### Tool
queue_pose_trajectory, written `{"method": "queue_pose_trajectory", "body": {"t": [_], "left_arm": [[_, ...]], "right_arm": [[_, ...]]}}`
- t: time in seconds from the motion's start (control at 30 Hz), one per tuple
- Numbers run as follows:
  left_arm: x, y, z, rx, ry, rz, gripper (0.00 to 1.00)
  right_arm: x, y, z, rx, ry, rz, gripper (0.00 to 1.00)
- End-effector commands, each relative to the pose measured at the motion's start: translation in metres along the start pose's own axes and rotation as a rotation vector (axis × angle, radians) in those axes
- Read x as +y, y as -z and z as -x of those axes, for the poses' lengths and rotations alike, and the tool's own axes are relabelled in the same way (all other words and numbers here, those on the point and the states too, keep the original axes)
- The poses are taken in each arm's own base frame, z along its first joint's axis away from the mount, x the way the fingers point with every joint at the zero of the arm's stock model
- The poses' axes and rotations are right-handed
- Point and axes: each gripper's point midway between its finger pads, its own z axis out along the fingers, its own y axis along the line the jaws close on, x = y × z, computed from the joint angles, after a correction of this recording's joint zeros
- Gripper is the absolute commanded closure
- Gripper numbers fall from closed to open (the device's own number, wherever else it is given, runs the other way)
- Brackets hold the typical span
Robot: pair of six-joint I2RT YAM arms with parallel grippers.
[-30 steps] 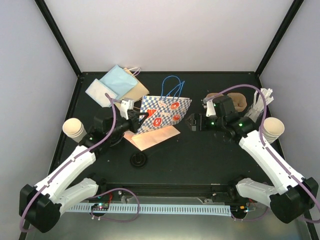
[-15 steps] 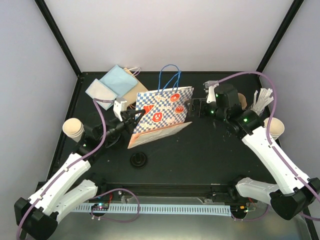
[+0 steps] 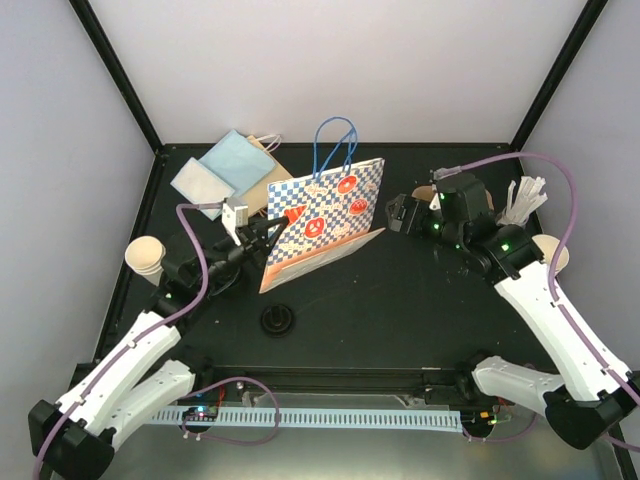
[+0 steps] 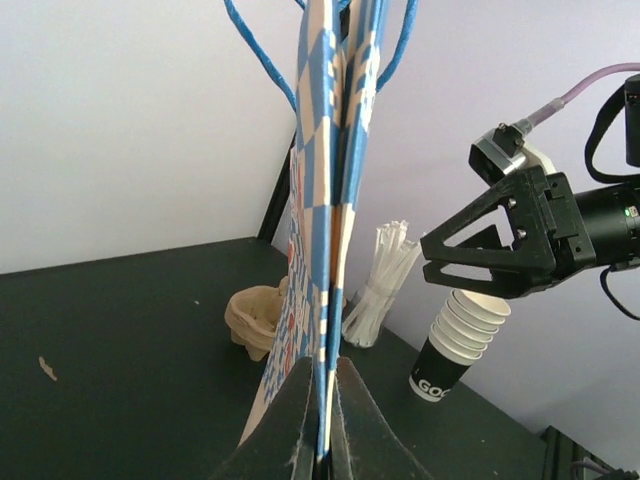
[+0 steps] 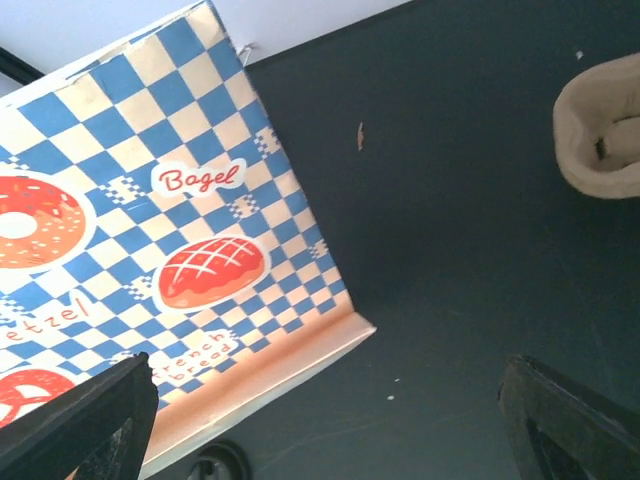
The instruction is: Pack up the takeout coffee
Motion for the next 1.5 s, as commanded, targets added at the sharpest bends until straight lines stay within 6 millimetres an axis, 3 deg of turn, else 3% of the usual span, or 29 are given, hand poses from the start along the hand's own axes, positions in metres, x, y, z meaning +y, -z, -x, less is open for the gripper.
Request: {"method": "queue_pose_trajectory", "body": {"t": [0.0, 0.23, 0.43, 0.87, 1.13, 1.47], "left_arm": [[-0.018, 0.0, 0.024, -0.097, -0.101, -0.083, 0.98], [-0.026, -0.007, 0.028, -0.136, -0.121, -0.138, 0.98], [-0.035, -0.016, 0.025, -0.141, -0.144, -0.179, 0.98], [-0.056, -0.019, 0.019, -0.162, -0.208, -0.213, 0.99], [-0.057, -0.023, 0.014, -0.166, -0.222, -0.208, 0.98], [-0.058, -0.028, 0.007, -0.164, -0.221, -0.227, 0.98]], "right_arm": [[0.01, 0.004, -0.011, 0.05, -0.095, 0.071, 0.05], [0.027, -0.009, -0.038, 0.118, -0.159, 0.2, 0.05], [0.029, -0.018, -0.053, 0.141, -0.254, 0.217, 0.04], [0.034, -0.019, -0.057, 0.124, -0.411, 0.294, 0.08], [0.047, -0.02, -0.062, 0.161, -0.45, 0.363, 0.09], [0.057, -0.024, -0.061, 0.18, -0.5, 0.408, 0.23]]}}
